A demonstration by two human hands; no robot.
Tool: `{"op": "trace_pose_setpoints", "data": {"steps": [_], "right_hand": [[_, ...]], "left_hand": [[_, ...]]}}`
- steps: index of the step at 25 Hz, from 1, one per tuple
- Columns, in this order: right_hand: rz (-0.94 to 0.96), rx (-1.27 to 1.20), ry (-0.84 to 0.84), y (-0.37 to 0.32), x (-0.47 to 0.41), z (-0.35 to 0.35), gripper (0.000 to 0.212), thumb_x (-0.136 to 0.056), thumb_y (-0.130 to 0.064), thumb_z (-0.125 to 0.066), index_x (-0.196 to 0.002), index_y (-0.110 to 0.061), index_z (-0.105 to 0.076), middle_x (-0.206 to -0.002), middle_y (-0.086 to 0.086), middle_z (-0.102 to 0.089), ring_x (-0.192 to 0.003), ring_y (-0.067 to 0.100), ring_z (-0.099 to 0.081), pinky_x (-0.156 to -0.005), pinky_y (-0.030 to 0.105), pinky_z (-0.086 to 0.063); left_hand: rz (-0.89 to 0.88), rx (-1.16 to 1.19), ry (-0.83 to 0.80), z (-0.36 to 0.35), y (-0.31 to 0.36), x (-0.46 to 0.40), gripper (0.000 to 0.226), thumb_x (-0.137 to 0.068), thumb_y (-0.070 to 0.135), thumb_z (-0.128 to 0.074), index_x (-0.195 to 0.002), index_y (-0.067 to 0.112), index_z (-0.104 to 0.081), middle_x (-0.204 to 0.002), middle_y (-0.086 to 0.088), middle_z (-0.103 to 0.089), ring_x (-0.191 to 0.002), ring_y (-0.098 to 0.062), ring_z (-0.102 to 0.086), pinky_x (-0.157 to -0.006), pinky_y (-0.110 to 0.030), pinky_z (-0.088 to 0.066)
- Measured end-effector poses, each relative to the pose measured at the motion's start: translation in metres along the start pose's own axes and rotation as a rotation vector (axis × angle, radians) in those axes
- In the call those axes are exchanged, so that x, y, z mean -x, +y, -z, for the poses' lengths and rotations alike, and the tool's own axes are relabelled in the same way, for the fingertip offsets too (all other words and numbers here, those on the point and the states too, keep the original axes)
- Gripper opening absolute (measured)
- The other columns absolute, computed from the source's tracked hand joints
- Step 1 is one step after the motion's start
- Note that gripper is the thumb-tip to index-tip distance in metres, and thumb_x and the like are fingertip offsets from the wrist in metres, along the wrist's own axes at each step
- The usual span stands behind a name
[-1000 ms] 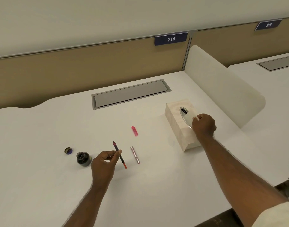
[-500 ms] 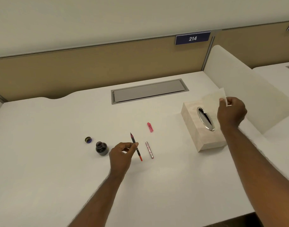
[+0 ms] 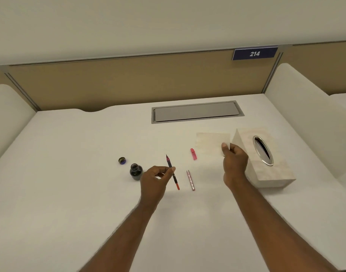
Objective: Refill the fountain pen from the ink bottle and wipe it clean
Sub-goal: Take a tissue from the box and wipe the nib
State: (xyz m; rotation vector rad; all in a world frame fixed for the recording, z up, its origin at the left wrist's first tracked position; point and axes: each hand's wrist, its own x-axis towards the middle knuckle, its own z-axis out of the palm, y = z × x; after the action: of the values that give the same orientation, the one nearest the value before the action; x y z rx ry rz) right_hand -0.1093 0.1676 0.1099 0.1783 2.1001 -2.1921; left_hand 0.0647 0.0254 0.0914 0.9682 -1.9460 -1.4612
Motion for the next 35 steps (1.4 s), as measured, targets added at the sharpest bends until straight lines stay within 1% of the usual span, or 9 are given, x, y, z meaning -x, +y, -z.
{"op": "trace_pose_setpoints", "data": {"steps": [3,8,11,13,16,21,27,30,35], "right_hand": [[-0.171,-0.113,-0.127,0.016,0.030,-0.016,0.009,-0.090,-0.013,-0.060,-0.093,-0.008,-0.067,-0.084,0.002,-0.065,-0.072,0.013,-0.056,-0.064,0.021,-0.045],[-0.360,-0.135,-0.285,0.031,0.065,-0.035,0.013,-0.092,-0.017,-0.059,-0.098,-0.009,-0.067,-0.081,-0.005,-0.065,-0.070,0.008,-0.054,-0.058,0.025,-0.037],[-0.439,-0.137,-0.365,0.039,0.074,-0.043,0.014,-0.090,-0.024,-0.061,-0.097,-0.014,-0.069,-0.085,-0.004,-0.064,-0.073,0.012,-0.049,-0.058,0.027,-0.030],[-0.466,-0.135,-0.380,0.040,0.077,-0.047,0.014,-0.090,-0.026,-0.061,-0.096,-0.016,-0.068,-0.093,-0.005,-0.067,-0.083,0.012,-0.052,-0.063,0.029,-0.030],[-0.474,-0.168,-0.418,0.037,0.080,-0.049,0.011,-0.090,-0.027,-0.060,-0.091,-0.018,-0.068,-0.094,-0.006,-0.067,-0.089,0.013,-0.052,-0.068,0.033,-0.030],[-0.410,-0.164,-0.563,0.034,0.081,-0.049,0.013,-0.092,-0.024,-0.057,-0.090,-0.020,-0.069,-0.090,-0.009,-0.070,-0.091,0.012,-0.054,-0.074,0.034,-0.031],[-0.394,-0.024,-0.706,0.034,0.067,-0.052,0.013,-0.091,-0.024,-0.059,-0.096,-0.019,-0.069,-0.095,-0.004,-0.069,-0.090,0.012,-0.055,-0.072,0.033,-0.031],[-0.389,0.014,-0.747,0.035,0.060,-0.054,0.013,-0.092,-0.024,-0.057,-0.097,-0.018,-0.068,-0.093,-0.005,-0.068,-0.088,0.011,-0.055,-0.073,0.032,-0.032],[-0.278,-0.044,-0.768,0.032,0.047,-0.057,0.013,-0.092,-0.011,-0.056,-0.098,-0.010,-0.068,-0.097,0.004,-0.067,-0.094,0.016,-0.058,-0.079,0.024,-0.049]], "left_hand": [[0.008,0.011,-0.021,0.000,0.002,0.003,0.015,-0.081,0.033,-0.076,-0.078,0.018,-0.074,-0.080,0.006,-0.073,-0.075,-0.005,-0.062,-0.065,-0.009,-0.044],[-0.011,0.027,-0.036,-0.003,0.005,0.013,0.013,-0.080,0.032,-0.077,-0.080,0.020,-0.073,-0.091,0.011,-0.067,-0.075,0.003,-0.060,-0.065,-0.008,-0.043],[0.011,0.030,-0.033,-0.002,0.005,0.015,0.012,-0.079,0.034,-0.078,-0.082,0.023,-0.074,-0.110,0.016,-0.056,-0.089,0.007,-0.060,-0.066,-0.006,-0.041],[0.034,0.028,-0.017,0.000,0.003,0.016,0.010,-0.078,0.035,-0.078,-0.082,0.027,-0.073,-0.118,0.016,-0.051,-0.102,0.010,-0.053,-0.069,-0.009,-0.041],[0.058,0.050,0.019,0.006,0.002,0.016,0.009,-0.078,0.033,-0.078,-0.079,0.034,-0.069,-0.126,0.015,-0.046,-0.114,0.005,-0.047,-0.075,-0.015,-0.040],[0.058,0.047,0.015,0.017,0.001,0.011,0.009,-0.080,0.033,-0.077,-0.078,0.037,-0.069,-0.130,0.016,-0.045,-0.115,0.011,-0.043,-0.078,-0.015,-0.039],[0.093,0.116,-0.010,0.023,-0.008,0.000,0.008,-0.081,0.031,-0.076,-0.081,0.023,-0.073,-0.124,0.014,-0.058,-0.116,0.001,-0.052,-0.085,-0.026,-0.041],[0.099,0.152,0.008,0.026,-0.012,-0.004,0.011,-0.081,0.032,-0.076,-0.081,0.021,-0.074,-0.117,0.008,-0.065,-0.116,-0.002,-0.054,-0.082,-0.022,-0.042],[0.051,0.071,0.027,0.034,-0.016,-0.011,0.009,-0.081,0.033,-0.076,-0.080,0.024,-0.073,-0.117,0.012,-0.056,-0.111,-0.008,-0.055,-0.077,-0.019,-0.041]]}}
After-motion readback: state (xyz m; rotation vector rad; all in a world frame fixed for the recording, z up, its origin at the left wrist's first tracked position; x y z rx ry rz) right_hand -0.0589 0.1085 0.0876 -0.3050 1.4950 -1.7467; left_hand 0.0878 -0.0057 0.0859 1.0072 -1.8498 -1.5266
